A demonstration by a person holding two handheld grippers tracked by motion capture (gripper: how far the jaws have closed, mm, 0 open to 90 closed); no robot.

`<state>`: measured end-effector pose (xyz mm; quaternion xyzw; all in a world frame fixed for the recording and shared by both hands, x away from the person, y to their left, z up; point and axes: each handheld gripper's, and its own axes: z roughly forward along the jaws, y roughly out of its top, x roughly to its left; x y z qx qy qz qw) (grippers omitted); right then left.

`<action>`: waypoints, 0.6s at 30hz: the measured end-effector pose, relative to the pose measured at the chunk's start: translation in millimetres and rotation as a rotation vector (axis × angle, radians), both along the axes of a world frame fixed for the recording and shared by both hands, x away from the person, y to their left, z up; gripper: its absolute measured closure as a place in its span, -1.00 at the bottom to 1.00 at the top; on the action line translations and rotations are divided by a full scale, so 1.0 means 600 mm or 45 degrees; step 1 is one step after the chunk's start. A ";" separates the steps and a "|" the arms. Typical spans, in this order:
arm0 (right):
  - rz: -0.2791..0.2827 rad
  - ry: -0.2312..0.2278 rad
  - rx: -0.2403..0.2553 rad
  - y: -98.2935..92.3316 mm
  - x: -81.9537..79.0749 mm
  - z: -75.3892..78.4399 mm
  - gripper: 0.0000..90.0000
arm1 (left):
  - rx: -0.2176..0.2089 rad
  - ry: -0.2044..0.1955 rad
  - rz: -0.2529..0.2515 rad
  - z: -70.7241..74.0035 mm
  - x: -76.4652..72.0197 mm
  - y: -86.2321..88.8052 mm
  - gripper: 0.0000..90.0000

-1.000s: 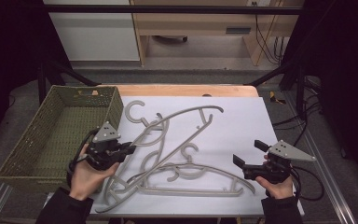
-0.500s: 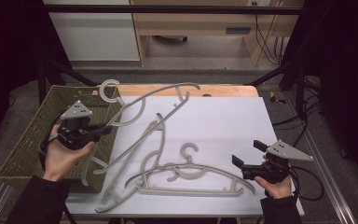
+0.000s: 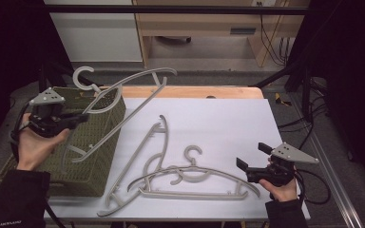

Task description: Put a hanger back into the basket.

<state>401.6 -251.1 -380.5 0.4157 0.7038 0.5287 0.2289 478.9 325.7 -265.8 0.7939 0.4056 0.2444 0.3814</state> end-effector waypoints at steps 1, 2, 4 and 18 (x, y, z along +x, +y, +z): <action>0.000 0.000 0.001 0.000 0.000 0.000 -0.96 | 0.002 0.000 0.011 -0.001 0.004 0.008 0.81; 0.000 0.000 0.002 -0.001 0.001 0.000 -0.96 | -0.005 0.003 0.023 -0.002 0.007 0.015 0.81; 0.001 0.004 0.006 -0.001 0.001 -0.001 -0.96 | -0.005 0.018 0.035 -0.004 0.014 0.030 0.81; -0.006 0.008 -0.002 -0.001 0.004 -0.003 -0.96 | 0.036 0.031 0.124 -0.032 0.023 0.108 0.81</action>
